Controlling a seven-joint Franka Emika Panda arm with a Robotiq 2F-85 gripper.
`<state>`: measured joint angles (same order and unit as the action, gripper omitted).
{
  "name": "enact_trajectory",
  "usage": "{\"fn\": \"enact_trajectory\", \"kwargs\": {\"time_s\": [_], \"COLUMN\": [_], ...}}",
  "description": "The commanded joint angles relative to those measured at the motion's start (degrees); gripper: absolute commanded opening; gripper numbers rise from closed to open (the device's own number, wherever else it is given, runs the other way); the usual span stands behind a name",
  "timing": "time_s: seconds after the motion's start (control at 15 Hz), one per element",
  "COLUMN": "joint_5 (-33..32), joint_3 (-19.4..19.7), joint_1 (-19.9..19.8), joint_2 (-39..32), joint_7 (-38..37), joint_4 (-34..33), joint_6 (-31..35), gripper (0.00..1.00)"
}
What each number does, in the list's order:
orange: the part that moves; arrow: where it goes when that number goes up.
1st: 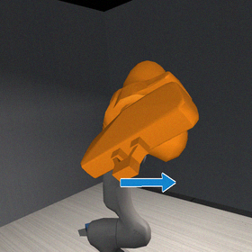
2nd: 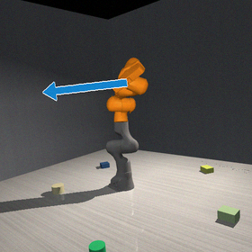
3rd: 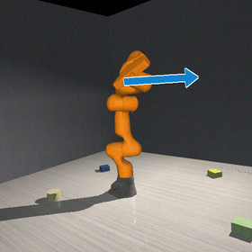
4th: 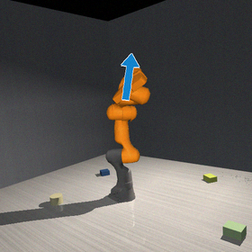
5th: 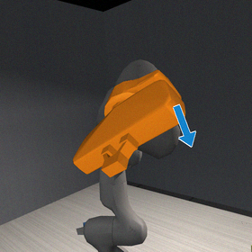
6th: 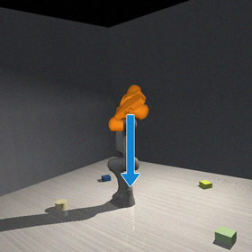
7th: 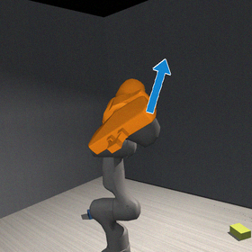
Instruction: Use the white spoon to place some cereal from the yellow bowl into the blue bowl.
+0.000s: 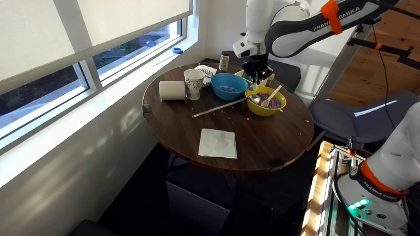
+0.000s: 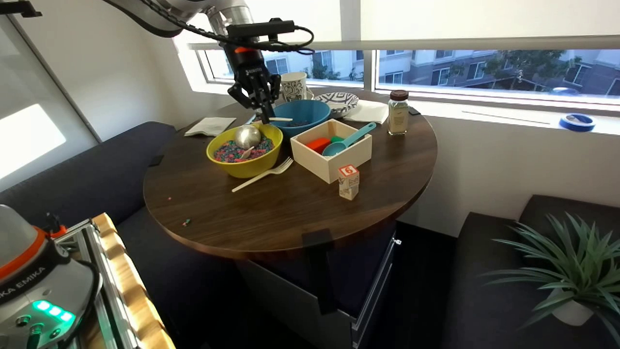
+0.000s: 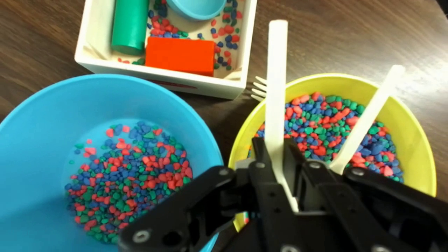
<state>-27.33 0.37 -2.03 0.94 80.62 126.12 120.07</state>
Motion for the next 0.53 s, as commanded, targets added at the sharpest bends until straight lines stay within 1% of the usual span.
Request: {"fn": "enact_trajectory", "kwargs": {"time_s": [0.0,0.13,0.33,0.47], "joint_5": [3.43,4.19,4.62,5.43], "joint_3": [0.97,1.51,2.53,3.15], "joint_1": [-0.08,-0.29,-0.89,-1.24], "joint_2": [2.87,3.2,2.58,1.54], "joint_7": [1.94,0.6,-3.99,-6.85], "joint_4": [1.23,0.45,-1.32,-2.6], "joint_6": [1.02,1.01,1.13,2.33], "gripper": [0.04,0.04,0.04,0.04]}}
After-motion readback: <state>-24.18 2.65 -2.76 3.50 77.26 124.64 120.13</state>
